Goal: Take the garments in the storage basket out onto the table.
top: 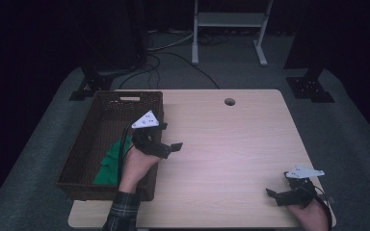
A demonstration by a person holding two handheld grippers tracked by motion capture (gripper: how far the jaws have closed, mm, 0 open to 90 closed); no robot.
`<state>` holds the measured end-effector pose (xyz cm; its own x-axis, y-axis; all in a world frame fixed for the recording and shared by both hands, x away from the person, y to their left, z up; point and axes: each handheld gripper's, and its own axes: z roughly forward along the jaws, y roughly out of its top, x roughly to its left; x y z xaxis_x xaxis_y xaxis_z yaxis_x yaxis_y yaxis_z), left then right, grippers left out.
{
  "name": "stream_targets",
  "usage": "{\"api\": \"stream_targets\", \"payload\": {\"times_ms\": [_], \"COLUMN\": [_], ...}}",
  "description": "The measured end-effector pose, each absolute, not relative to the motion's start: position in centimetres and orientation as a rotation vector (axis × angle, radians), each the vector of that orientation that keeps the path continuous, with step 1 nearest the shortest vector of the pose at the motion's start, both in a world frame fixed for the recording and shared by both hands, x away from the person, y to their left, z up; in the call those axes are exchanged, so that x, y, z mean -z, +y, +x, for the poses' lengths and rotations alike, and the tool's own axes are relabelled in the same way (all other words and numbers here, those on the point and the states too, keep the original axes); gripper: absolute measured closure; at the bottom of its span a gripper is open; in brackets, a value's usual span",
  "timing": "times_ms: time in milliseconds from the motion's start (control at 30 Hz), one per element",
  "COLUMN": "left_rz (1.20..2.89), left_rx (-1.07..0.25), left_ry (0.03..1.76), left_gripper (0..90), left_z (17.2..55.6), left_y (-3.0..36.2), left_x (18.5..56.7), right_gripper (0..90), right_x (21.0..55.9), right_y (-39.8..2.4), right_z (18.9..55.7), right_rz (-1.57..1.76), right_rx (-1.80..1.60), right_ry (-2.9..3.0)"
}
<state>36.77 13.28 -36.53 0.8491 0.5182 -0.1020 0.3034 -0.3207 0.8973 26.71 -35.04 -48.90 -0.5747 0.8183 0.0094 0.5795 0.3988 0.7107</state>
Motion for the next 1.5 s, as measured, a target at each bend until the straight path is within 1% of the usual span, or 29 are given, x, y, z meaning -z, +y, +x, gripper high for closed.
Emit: {"api": "stream_targets", "payload": {"times_ms": [1500], "left_rz": [1.910], "left_rx": [-0.281], "left_ry": [0.669], "left_gripper": [0.0], "left_z": [37.1], "left_y": [16.3], "left_x": [36.7], "right_gripper": [0.0], "right_x": [48.9], "right_y": [-35.0], "right_z": [26.7], "right_rz": [1.211], "right_rx": [-0.974], "right_ry": [2.320]}}
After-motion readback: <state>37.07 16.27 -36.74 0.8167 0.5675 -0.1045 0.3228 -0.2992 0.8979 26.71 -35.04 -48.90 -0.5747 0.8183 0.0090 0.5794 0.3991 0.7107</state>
